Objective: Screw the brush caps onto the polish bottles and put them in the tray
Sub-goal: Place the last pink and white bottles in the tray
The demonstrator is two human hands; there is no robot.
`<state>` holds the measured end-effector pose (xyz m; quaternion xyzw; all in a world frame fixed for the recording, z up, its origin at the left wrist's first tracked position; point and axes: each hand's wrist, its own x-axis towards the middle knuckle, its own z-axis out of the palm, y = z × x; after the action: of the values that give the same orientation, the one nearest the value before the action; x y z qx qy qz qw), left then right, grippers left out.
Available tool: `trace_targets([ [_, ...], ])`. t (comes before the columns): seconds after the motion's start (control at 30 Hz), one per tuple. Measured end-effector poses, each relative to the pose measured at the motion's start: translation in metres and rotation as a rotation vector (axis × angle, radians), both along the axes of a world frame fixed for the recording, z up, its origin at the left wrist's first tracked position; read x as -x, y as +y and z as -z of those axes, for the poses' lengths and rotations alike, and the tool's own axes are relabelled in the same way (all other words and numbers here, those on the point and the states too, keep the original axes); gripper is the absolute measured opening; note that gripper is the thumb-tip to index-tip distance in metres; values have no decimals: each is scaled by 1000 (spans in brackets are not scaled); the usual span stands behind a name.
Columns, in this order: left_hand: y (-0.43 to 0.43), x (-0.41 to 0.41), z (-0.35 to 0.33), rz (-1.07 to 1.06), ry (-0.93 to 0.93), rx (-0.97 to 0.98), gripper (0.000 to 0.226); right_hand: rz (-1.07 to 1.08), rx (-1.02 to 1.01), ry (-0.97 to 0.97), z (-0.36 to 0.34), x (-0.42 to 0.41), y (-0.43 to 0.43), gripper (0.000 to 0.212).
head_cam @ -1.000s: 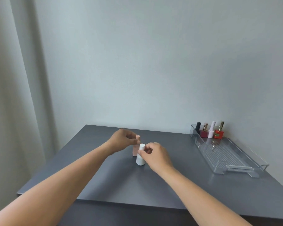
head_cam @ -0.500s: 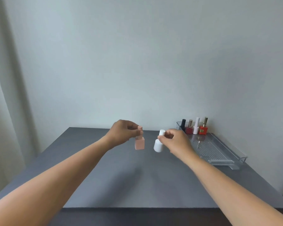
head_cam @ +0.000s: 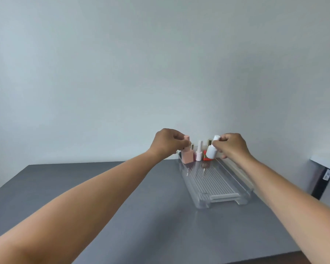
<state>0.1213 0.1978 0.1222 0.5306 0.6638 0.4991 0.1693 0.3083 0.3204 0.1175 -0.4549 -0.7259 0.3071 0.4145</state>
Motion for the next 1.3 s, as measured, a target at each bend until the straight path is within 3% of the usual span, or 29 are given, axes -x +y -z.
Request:
trace_targets([
  [0.13,48,-7,10,-20,4,59,11,37,9,-108,7,-4,41,19],
  [0.3,100,-12,28,-44,66,118,6,21,41,-225,21,4,75,5],
  [0.53,146,-14,50,-57,123,198,7,8,50,-301,42,15,107,22],
  [1.3,160,-20,55,-64,144,209,8,4,21,-420,56,25,118,13],
])
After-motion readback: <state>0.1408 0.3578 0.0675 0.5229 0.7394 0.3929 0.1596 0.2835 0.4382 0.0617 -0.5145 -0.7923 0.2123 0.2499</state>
